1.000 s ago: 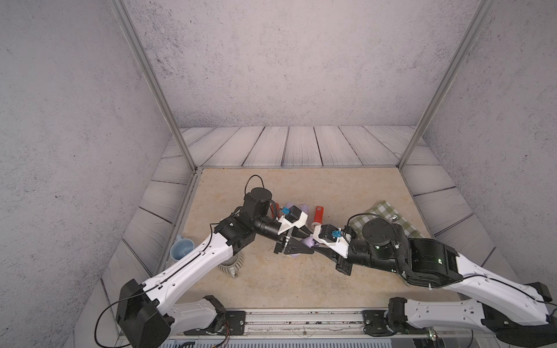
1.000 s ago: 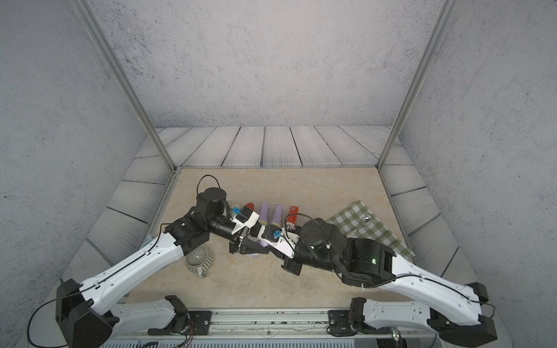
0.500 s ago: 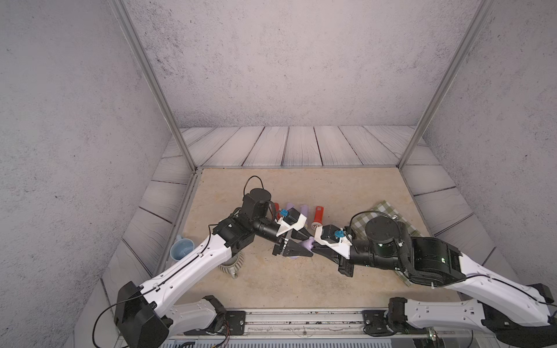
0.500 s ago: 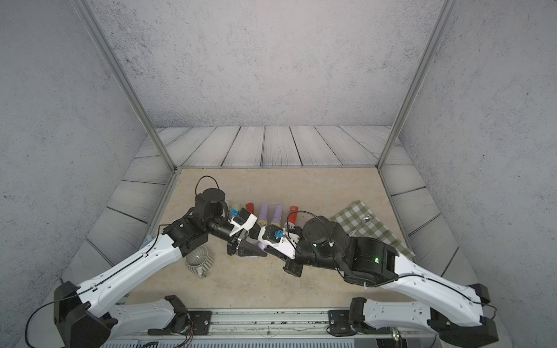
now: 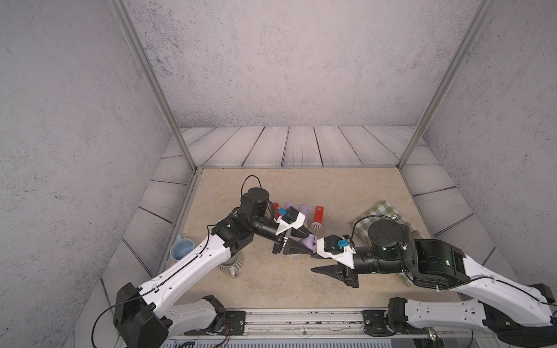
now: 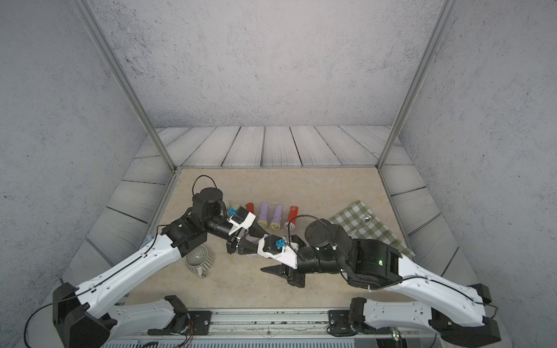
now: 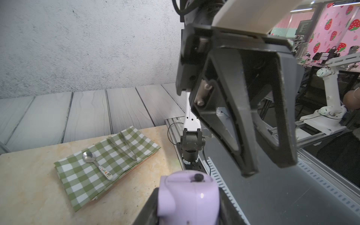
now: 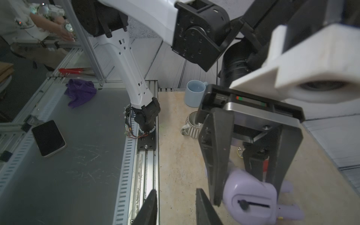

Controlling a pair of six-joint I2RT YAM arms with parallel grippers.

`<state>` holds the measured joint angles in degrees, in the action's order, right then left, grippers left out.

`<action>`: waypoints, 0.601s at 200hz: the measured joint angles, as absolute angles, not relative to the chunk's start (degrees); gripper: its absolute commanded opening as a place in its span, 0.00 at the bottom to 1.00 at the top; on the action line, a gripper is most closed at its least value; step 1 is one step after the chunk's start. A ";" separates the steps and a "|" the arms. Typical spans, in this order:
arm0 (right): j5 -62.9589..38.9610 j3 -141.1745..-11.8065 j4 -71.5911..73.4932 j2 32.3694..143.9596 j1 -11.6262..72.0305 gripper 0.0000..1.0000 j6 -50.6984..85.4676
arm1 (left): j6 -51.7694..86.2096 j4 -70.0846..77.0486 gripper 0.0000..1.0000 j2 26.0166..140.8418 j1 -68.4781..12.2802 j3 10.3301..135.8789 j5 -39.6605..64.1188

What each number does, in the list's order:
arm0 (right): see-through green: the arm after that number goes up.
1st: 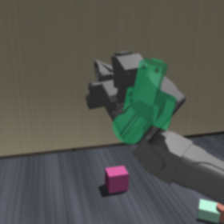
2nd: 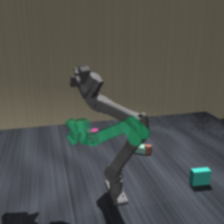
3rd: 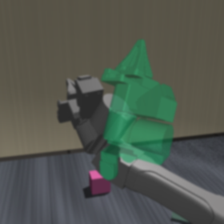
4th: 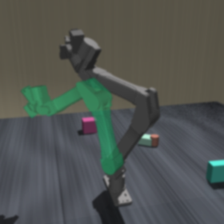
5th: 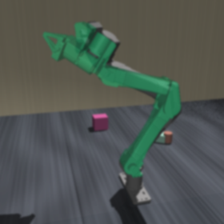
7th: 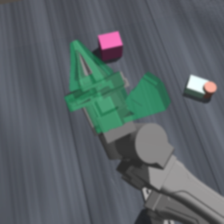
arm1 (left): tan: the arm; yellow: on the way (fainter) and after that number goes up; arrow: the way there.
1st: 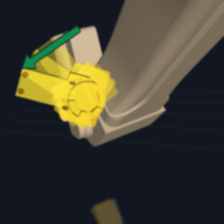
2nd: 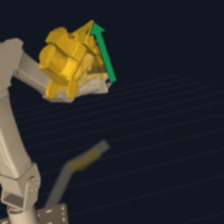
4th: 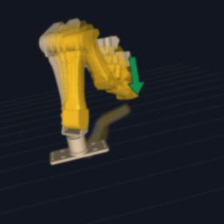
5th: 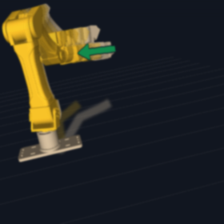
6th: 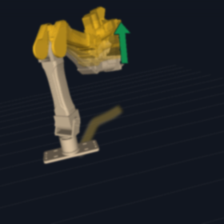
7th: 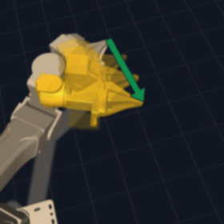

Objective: Close the plug at the bottom of the flashlight
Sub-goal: Close the plug of the flashlight, then place the flashlight at the center of the board.

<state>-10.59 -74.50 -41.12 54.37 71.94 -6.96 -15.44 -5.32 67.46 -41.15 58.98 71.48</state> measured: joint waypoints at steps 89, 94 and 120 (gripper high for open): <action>-3.79 -74.02 -43.11 44.75 71.94 0.46 -7.53 | -13.76 -3.40 0.00 67.48 -41.15 58.98 69.38; -3.33 -73.73 -43.09 44.38 71.94 0.46 -7.53 | -13.26 -3.14 0.00 67.48 -41.15 58.98 68.90; -1.54 -71.85 -43.29 42.87 71.92 0.46 -7.49 | -9.17 -0.38 0.00 67.59 -41.15 58.98 64.36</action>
<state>-1.54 -71.85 -43.29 42.87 71.92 -7.49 -9.17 -0.38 67.59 -41.15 58.98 64.36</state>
